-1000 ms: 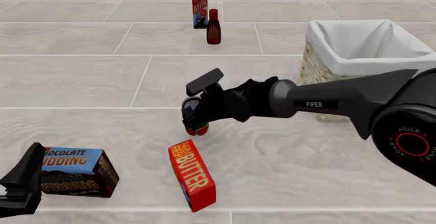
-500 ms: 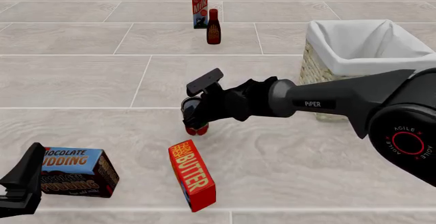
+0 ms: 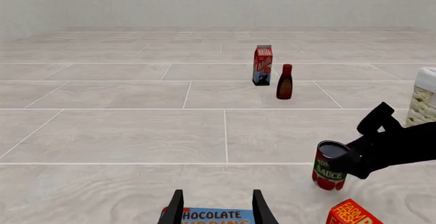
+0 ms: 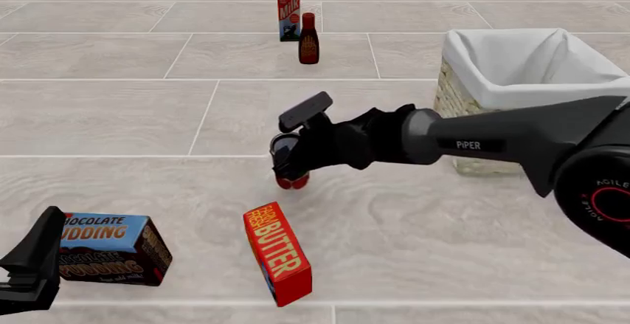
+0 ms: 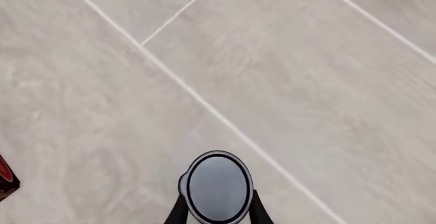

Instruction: Pick the tomato sauce and place it in the basket.

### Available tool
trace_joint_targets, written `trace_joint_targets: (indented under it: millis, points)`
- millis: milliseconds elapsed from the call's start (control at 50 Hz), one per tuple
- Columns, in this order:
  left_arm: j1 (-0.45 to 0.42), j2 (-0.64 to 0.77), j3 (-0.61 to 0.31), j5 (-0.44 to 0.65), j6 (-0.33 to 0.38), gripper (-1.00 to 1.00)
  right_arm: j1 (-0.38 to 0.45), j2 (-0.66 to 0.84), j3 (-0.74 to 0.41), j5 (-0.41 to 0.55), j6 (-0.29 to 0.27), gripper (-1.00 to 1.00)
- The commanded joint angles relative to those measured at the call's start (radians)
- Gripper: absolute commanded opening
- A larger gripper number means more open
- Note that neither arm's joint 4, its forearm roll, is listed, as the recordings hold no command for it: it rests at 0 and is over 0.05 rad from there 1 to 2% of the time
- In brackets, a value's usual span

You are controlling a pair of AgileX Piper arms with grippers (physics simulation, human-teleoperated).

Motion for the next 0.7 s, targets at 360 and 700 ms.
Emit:
trace_joint_targets:
  millis: [360, 700]
  points:
    - [0.000, 0.000, 0.000, 0.000, 0.000, 1.00, -0.132, -0.329, -0.030, 0.139, -0.050, -1.00]
    - [0.000, 0.000, 0.000, 0.000, 0.000, 1.00, -0.274, -0.467, -0.190, 0.297, -0.087, -1.00]
